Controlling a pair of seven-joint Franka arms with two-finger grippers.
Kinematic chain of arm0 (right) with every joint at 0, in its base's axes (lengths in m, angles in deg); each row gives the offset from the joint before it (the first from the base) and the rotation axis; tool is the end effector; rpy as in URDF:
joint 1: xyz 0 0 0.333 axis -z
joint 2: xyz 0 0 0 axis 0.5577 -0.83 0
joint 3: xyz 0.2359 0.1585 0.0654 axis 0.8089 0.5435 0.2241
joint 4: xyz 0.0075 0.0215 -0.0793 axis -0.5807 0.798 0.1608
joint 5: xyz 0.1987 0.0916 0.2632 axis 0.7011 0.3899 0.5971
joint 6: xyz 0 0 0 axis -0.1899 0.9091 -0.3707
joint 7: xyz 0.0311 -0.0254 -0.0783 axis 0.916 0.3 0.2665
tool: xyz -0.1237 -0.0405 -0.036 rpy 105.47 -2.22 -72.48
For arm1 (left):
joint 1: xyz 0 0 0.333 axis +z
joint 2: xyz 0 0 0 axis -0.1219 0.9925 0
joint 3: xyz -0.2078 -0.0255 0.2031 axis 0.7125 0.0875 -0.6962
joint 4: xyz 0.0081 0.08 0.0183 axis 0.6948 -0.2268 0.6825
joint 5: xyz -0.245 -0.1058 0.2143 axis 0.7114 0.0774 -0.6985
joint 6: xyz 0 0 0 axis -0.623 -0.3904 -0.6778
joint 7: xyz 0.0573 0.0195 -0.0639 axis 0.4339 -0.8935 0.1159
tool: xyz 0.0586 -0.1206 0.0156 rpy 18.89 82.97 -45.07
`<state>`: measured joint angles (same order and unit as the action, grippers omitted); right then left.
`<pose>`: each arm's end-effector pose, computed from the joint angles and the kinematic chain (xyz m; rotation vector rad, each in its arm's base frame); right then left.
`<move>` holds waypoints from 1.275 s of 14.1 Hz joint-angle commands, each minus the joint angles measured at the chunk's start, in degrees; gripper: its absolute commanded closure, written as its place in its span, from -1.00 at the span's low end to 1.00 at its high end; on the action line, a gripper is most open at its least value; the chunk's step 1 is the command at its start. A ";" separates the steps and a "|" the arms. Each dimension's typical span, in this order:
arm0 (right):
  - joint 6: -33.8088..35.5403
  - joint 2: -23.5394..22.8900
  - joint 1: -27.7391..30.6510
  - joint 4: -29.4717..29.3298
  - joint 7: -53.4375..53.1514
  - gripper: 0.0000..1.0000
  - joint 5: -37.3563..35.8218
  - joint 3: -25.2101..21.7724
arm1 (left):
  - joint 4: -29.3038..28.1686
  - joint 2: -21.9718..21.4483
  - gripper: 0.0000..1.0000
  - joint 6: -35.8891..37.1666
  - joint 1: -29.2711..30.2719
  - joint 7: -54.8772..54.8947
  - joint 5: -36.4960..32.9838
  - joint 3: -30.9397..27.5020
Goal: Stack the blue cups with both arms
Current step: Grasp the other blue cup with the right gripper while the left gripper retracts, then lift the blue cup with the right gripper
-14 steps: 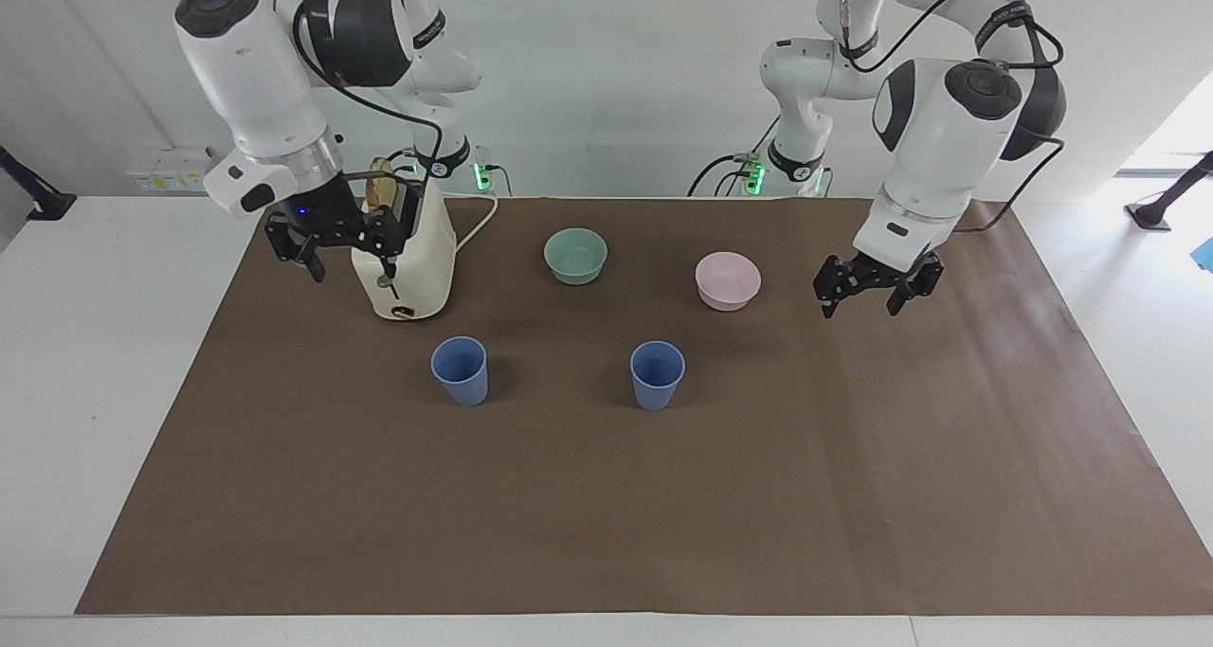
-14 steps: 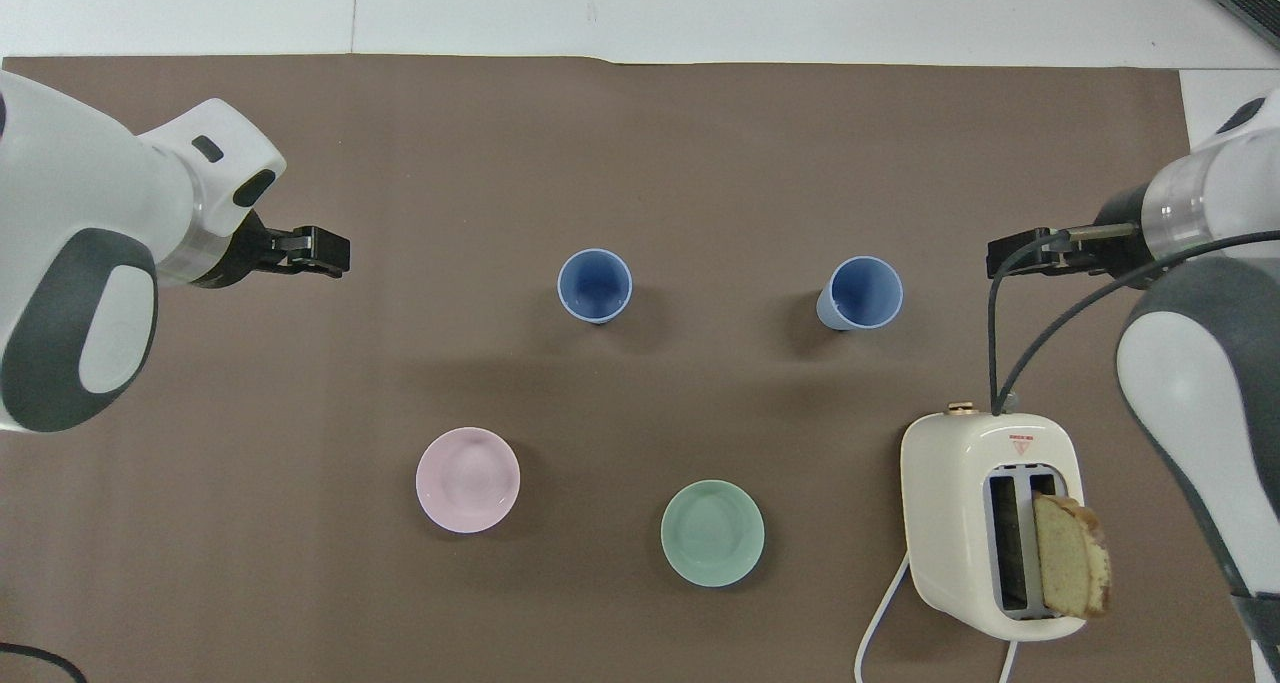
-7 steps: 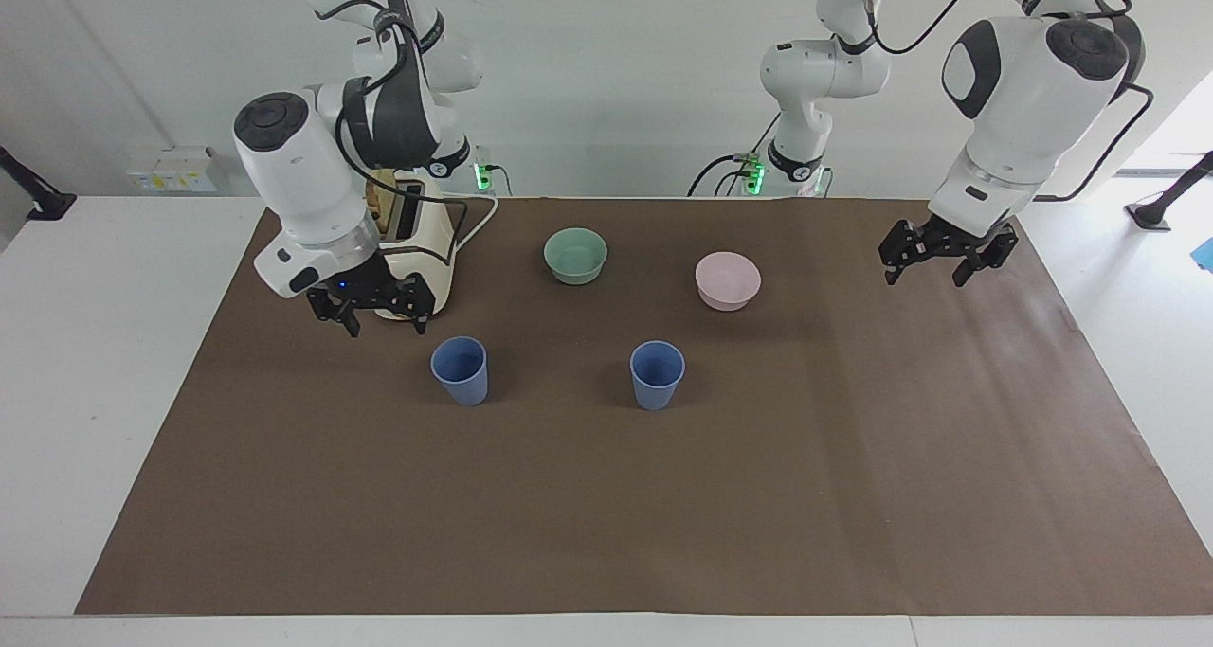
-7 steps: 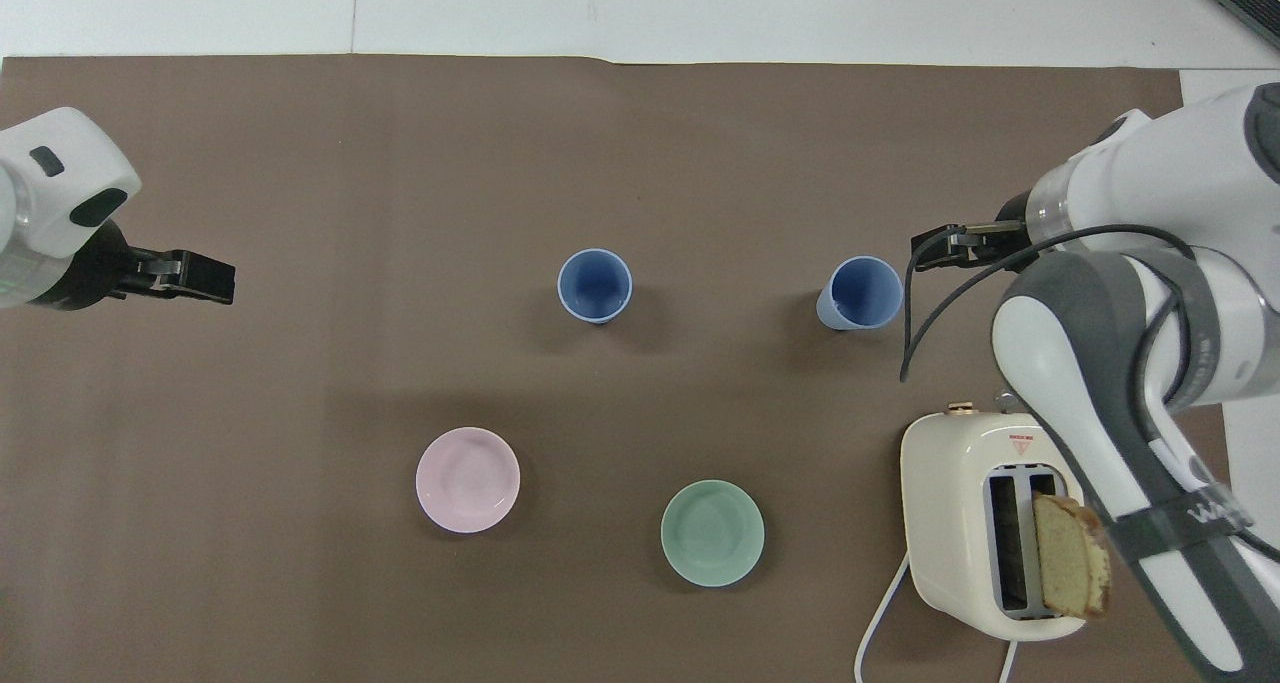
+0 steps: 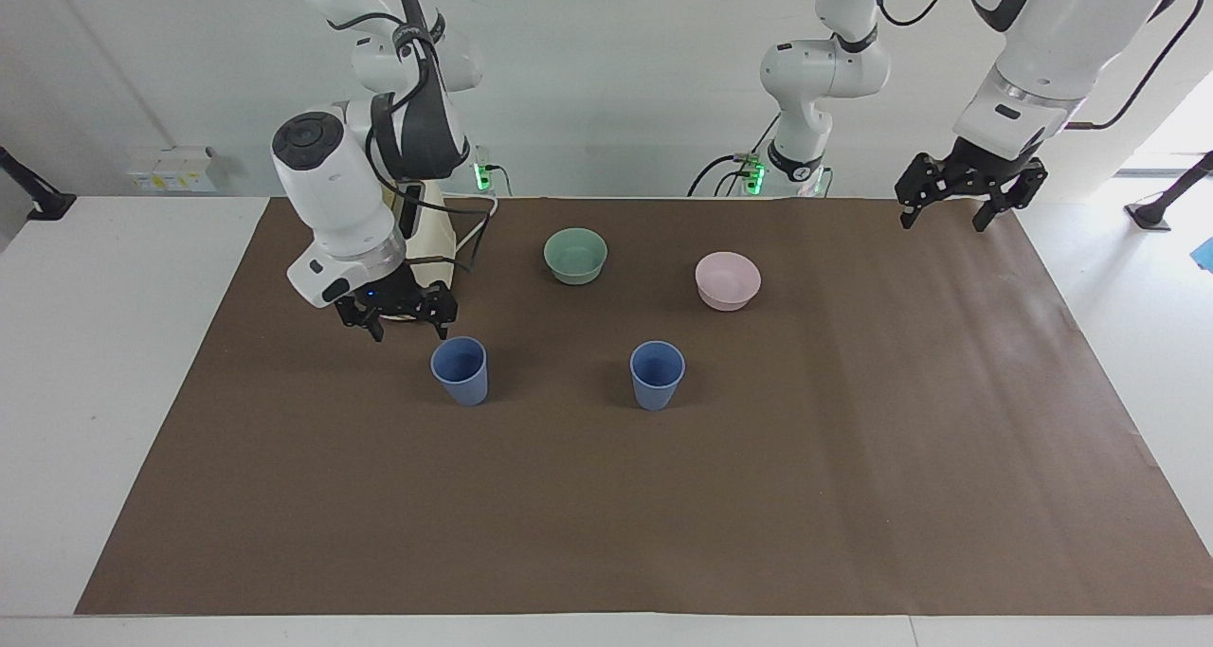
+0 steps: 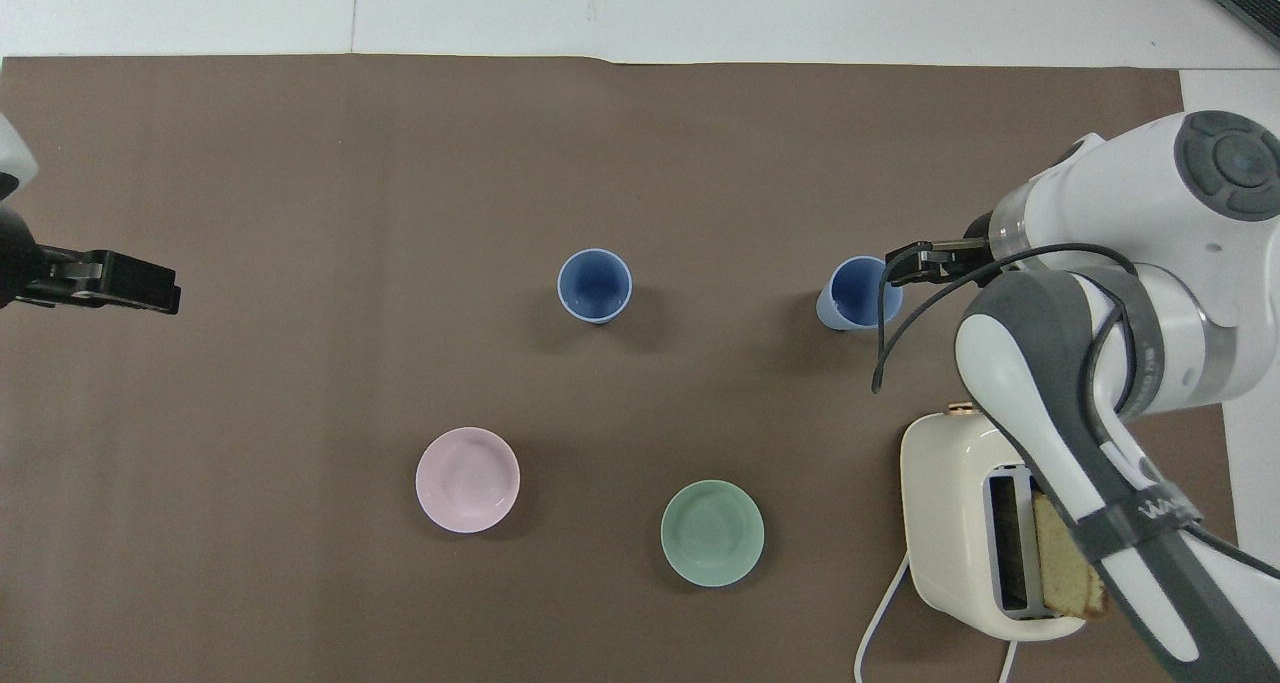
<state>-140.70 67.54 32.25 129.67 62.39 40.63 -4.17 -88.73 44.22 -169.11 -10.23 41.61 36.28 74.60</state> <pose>0.5544 0.0682 0.4100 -3.0966 0.0294 -0.0548 0.4893 -0.0509 0.5887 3.1356 -0.1847 0.0155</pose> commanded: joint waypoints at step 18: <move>-7.09 -6.22 -1.52 0.44 -1.15 1.00 0.83 0.30 | 1.87 -4.32 -1.00 5.01 0.42 0.72 2.73 -1.94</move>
<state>-149.14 61.53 30.68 131.85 61.96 40.69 -3.94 -86.02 41.12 -163.96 -10.23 41.88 37.46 72.77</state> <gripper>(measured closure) 0.956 0.000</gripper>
